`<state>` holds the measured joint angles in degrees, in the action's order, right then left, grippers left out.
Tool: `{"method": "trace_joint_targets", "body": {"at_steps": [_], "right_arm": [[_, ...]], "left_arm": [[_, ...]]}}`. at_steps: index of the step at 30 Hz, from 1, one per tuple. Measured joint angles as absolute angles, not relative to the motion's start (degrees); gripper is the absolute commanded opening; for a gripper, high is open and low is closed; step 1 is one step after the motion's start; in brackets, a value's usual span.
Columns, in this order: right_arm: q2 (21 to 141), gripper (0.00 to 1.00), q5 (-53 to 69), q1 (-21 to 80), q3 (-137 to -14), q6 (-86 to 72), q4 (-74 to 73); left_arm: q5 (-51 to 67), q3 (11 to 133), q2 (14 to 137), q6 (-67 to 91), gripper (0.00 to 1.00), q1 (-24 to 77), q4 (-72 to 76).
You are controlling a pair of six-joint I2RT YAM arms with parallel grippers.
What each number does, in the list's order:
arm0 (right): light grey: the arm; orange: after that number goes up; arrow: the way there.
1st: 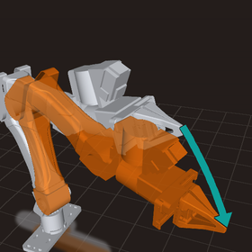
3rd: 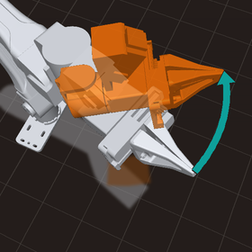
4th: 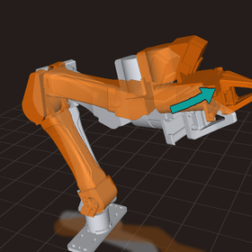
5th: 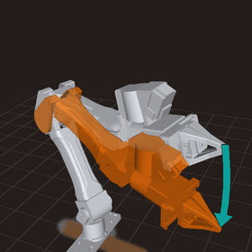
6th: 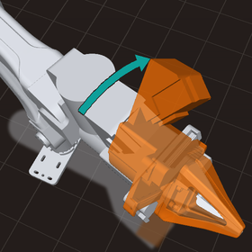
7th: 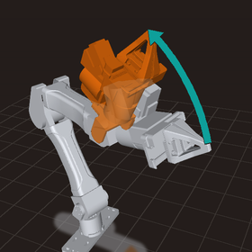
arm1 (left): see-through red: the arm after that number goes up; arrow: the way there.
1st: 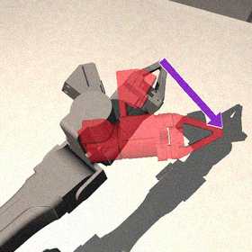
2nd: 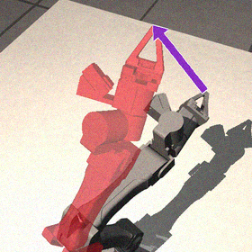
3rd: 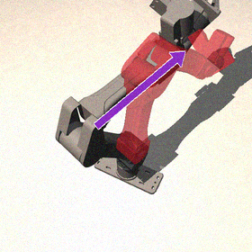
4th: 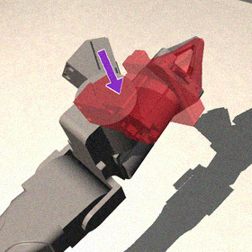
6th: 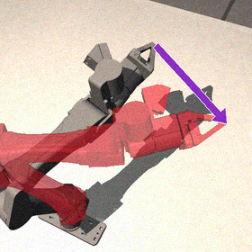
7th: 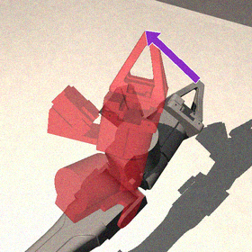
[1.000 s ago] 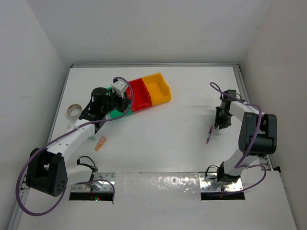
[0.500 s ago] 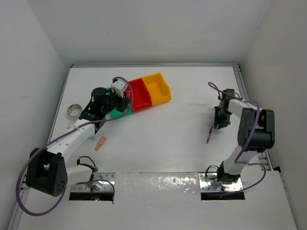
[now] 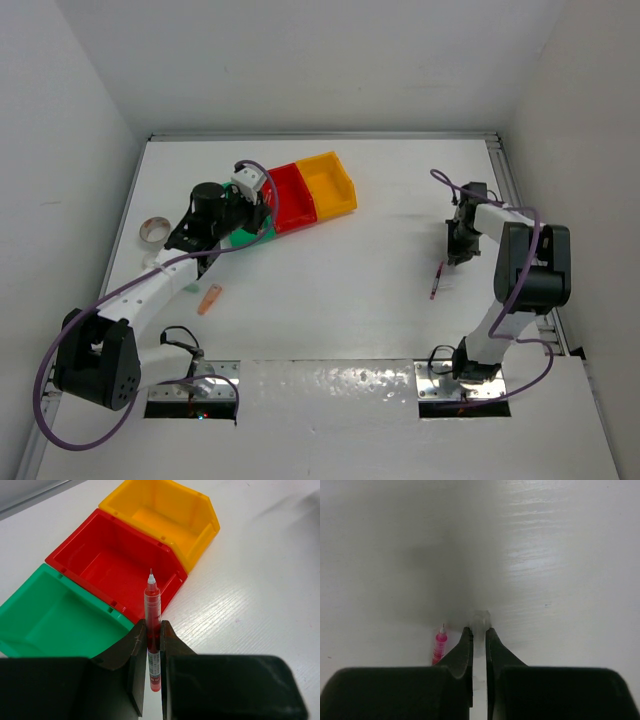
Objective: Sort the stationery into containers
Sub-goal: Close the pen cap on the pen.
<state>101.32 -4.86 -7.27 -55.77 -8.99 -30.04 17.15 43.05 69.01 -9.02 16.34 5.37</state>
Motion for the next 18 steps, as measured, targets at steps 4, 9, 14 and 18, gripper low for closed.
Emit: {"method": "trace_joint_targets", "body": {"at_steps": [4, 9, 14, 18], "right_arm": [[100.47, 0.0, -5.65, -7.16, -55.53, -9.04, -29.76], [91.88, 0.0, -8.69, -4.38, -54.81, -10.33, -28.27], [80.95, 0.0, -11.38, 4.64, -59.29, -12.8, -22.09], [76.82, 0.0, -11.14, 14.09, -62.41, -14.22, -11.2]], "left_arm": [[17.69, 43.05, 69.01, -9.02, 0.0, 16.27, 5.37], [21.21, 43.07, 69.34, -9.1, 0.0, 16.03, 5.41], [27.57, 44.75, 71.37, -7.62, 0.0, 16.03, 5.28], [32.97, 49.56, 74.22, -4.36, 0.0, 16.32, 5.5]]}}
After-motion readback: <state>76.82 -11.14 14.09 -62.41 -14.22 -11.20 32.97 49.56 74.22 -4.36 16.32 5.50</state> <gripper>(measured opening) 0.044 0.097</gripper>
